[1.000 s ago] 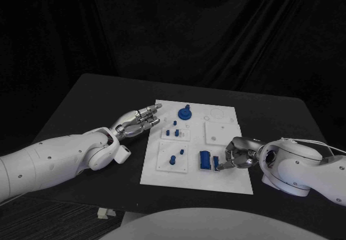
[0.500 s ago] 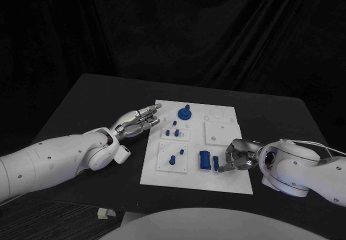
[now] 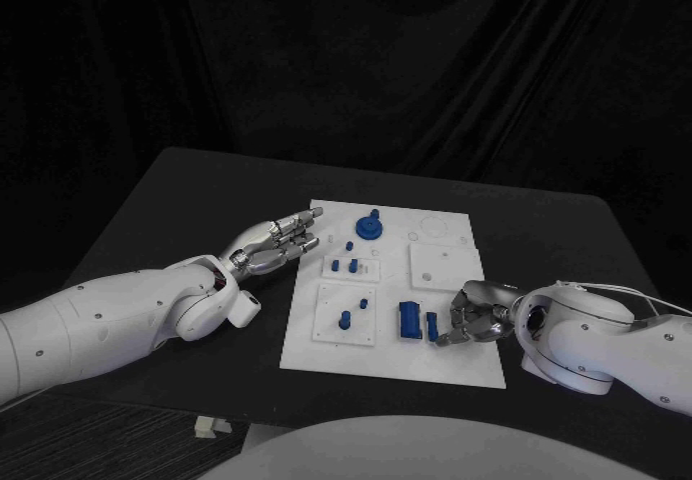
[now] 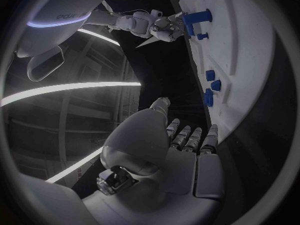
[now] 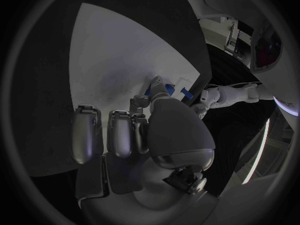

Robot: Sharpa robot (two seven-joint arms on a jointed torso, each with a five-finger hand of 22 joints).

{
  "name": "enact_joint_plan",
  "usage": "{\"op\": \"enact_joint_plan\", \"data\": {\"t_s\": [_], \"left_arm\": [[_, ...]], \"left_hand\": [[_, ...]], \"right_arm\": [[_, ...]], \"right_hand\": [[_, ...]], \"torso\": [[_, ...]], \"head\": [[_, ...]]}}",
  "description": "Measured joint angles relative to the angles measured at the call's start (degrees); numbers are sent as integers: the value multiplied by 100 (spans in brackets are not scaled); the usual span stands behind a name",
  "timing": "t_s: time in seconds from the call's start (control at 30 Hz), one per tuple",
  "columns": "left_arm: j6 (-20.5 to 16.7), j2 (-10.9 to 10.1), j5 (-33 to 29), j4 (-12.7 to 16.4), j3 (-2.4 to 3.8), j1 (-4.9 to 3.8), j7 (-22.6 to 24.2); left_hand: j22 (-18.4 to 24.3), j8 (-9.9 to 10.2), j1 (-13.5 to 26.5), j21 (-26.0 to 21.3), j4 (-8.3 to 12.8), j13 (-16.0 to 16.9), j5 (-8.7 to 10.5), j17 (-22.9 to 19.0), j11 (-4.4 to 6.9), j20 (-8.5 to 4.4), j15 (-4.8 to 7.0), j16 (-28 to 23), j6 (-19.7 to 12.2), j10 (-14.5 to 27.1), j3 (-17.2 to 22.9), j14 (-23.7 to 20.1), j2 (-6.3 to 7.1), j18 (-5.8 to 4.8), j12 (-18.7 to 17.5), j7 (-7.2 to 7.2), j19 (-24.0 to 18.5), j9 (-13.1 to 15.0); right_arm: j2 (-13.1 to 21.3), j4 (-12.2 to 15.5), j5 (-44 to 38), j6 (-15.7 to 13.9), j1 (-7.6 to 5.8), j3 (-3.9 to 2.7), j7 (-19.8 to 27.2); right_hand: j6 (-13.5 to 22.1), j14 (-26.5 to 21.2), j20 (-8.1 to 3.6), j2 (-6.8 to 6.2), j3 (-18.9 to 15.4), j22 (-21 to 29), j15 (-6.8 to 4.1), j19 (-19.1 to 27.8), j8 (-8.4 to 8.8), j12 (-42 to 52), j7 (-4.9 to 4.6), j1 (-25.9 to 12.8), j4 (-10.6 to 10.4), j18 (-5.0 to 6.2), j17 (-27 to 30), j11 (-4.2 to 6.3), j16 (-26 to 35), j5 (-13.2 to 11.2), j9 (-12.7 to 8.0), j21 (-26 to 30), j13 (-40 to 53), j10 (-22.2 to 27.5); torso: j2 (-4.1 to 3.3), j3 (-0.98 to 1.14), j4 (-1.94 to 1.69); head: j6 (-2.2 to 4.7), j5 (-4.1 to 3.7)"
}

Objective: Assemble the parts on the task board

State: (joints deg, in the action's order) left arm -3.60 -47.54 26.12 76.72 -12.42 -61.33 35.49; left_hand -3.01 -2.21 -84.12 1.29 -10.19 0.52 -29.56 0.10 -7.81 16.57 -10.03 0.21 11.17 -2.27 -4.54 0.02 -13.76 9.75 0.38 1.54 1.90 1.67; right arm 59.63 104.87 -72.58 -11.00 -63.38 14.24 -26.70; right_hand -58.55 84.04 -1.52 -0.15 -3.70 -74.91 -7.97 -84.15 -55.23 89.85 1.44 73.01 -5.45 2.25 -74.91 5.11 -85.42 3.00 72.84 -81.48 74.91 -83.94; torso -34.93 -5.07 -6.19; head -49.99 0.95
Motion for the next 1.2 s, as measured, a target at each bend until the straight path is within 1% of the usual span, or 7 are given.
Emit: {"op": "enact_joint_plan", "data": {"t_s": [0.27,0.37,0.83,0.97,1.1,1.17,1.2], "left_arm": [[0,0,0,-1,0,0,0],[0,-1,0,-1,0,1,-1],[1,-7,0,-1,0,1,0],[0,-9,0,1,0,1,4],[-7,-26,0,8,0,2,19],[-20,-47,0,31,0,2,42],[-26,-58,0,46,0,2,55]], "left_hand": [[0,0,0,0,0,0,0,-4,0,0,0,0,0,0,0,0,0,0,0,0,0,0],[1,0,0,0,0,-1,0,-5,0,0,0,0,0,0,0,0,0,0,0,0,0,0],[-4,0,0,0,0,5,0,-4,0,0,0,0,21,0,-1,0,0,0,0,21,0,-1],[-4,0,0,0,0,4,0,-4,-18,0,0,0,21,-18,0,0,0,0,0,21,0,-1],[-4,-23,0,0,0,4,0,-3,-18,0,0,0,34,-18,-1,0,0,0,0,34,0,5],[-4,-23,0,0,9,11,0,-3,-18,0,33,0,44,-18,9,-9,0,0,0,44,0,9],[-4,-23,0,0,16,11,0,-2,-18,0,42,0,44,-18,15,0,0,0,0,44,0,9]], "right_arm": [[-10,-8,4,4,4,1,-9],[14,11,5,5,4,1,-9],[337,369,99,-38,3,-7,8],[429,446,193,-72,-12,-7,16],[529,492,325,-152,-67,-7,53],[589,497,439,-247,-110,-7,105],[616,497,497,-306,-127,-7,138]], "right_hand": [[-2,0,0,17,0,0,0,0,0,0,-2,17,0,0,0,0,0,0,21,0,0,0],[-21,0,0,22,0,0,0,0,-27,0,-21,21,0,0,0,0,0,0,31,0,0,0],[-21,0,0,-46,-58,-4,0,0,-40,0,-21,54,-24,0,0,0,0,0,30,0,0,0],[-21,0,0,-68,-62,-4,0,0,0,0,-20,32,-28,0,0,0,0,0,29,0,0,0],[-22,0,0,-115,-112,-3,0,0,34,0,-19,-14,-161,0,0,0,0,0,14,0,0,0],[-55,0,0,-149,-121,-3,0,0,117,0,17,-86,-295,0,0,0,0,0,-3,0,1,0],[-13,0,0,-149,-127,-3,0,0,209,0,45,-142,-368,0,0,0,24,0,-35,46,3,0]], "torso": [[2,0,-1],[6,-2,-1],[12,-5,-1],[12,-5,-3],[13,-4,-3],[20,-4,-3],[25,-4,-2]], "head": [[0,8],[0,13],[0,26],[0,30],[0,48],[0,51],[0,51]]}}
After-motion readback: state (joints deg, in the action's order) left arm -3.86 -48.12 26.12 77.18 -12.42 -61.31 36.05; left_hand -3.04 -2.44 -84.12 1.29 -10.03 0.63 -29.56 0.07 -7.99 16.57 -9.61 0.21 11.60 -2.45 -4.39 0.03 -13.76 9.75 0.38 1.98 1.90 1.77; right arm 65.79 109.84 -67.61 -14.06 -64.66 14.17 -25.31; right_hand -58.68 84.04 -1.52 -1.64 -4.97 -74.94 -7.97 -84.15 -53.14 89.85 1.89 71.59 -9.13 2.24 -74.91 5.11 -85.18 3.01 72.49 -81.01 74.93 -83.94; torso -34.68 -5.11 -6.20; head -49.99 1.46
